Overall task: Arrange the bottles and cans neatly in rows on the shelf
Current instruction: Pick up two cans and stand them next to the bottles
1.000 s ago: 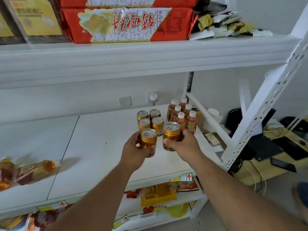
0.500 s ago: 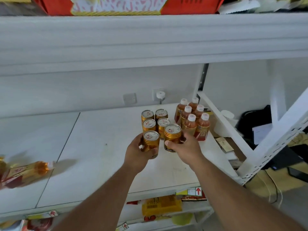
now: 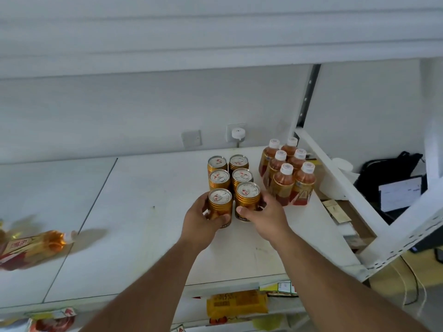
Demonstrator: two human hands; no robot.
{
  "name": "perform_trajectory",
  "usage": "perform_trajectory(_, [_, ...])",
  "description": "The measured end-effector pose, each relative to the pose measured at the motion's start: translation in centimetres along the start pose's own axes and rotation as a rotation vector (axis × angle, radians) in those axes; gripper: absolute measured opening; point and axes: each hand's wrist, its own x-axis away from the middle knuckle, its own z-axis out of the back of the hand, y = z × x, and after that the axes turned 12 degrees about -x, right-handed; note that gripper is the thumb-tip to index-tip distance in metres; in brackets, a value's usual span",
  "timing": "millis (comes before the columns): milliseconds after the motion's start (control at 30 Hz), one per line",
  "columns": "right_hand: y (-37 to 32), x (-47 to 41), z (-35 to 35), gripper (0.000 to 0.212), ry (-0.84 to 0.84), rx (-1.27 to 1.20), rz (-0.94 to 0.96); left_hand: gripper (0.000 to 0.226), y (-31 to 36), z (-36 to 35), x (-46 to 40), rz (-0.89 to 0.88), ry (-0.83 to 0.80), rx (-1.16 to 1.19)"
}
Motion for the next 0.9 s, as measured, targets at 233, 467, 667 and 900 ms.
perform_trajectory(233, [0.9, -0.3, -0.9, 0.059, -0.004, -0.044, 0.014, 0.068, -0.9, -0.3, -0.6, -0.024, 0.01, 0.019])
perform_trajectory(467, [1.3, -0.2, -1.2, 0.064, 0.018, 0.008, 0.028, 0.071, -1.3, -0.4, -0.9, -0.044, 0.044, -0.056])
perform_trajectory(667, [0.3, 0.5, -1.8, 0.069, 0.059, 0.112, 0.02, 0.068, -0.8, -0.4, -1.2, -0.02, 0.041, -0.136])
perform_trajectory(900, [-1.0, 1.7, -0.3, 0.091, 0.019, 0.241, -0.106, 0.091, -0.6, 0.6, -0.3, 0.073, -0.037, -0.178])
